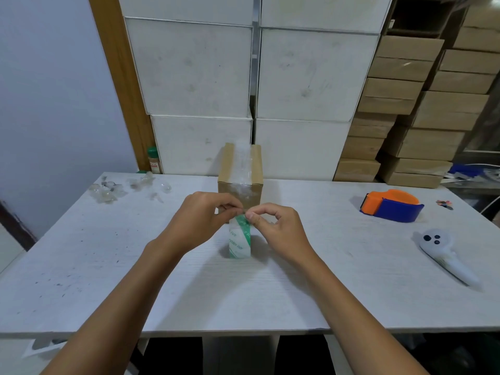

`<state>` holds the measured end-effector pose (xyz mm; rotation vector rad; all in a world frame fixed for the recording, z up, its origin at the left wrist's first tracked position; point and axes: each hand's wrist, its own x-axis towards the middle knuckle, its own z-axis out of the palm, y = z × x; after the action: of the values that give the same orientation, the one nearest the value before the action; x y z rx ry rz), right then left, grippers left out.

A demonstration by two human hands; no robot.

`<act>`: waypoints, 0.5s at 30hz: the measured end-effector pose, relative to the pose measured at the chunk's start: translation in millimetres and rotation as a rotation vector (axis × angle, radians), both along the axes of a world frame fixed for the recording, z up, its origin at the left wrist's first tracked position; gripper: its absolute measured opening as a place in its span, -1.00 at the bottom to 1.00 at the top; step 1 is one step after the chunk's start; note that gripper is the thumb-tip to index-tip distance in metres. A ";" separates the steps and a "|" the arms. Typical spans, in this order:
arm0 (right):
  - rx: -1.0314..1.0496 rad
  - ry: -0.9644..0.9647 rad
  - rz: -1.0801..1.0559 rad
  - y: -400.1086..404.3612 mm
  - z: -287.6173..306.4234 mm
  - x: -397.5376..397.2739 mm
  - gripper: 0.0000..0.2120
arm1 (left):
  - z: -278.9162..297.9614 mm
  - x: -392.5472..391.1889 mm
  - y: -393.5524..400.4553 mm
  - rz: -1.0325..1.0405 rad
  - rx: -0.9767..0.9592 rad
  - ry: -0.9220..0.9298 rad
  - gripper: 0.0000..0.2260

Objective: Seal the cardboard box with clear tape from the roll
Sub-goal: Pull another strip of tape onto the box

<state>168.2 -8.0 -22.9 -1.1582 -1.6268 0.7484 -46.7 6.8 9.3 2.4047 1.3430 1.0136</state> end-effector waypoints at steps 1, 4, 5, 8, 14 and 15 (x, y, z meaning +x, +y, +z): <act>-0.003 0.002 -0.006 -0.7 0.6 -0.2 -0.92 | -0.4 -0.3 -0.3 0.008 -0.008 -0.009 -0.89; -0.016 0.020 -0.015 -2.7 1.6 -0.9 -0.92 | -2.0 -1.5 -1.2 0.011 -0.047 -0.041 -0.89; -0.027 0.024 -0.015 -3.2 1.6 -1.4 -0.91 | -2.4 -1.4 -1.9 0.001 -0.060 -0.058 -0.89; -0.061 0.023 0.017 -3.4 0.2 -3.3 -0.91 | -4.2 -1.3 -3.9 -0.029 -0.113 -0.129 -0.89; -0.067 0.026 0.025 -5.1 0.6 -2.9 -0.91 | -8.2 -5.0 -1.3 -0.019 -0.137 -0.164 -0.85; -0.062 0.031 0.028 -5.4 1.5 -2.7 -0.90 | -7.8 -5.1 -0.4 -0.012 -0.142 -0.163 -0.85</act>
<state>165.4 -13.4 -21.4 -1.1643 -1.6068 0.8360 -51.8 6.3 1.6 2.1752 1.2959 1.0482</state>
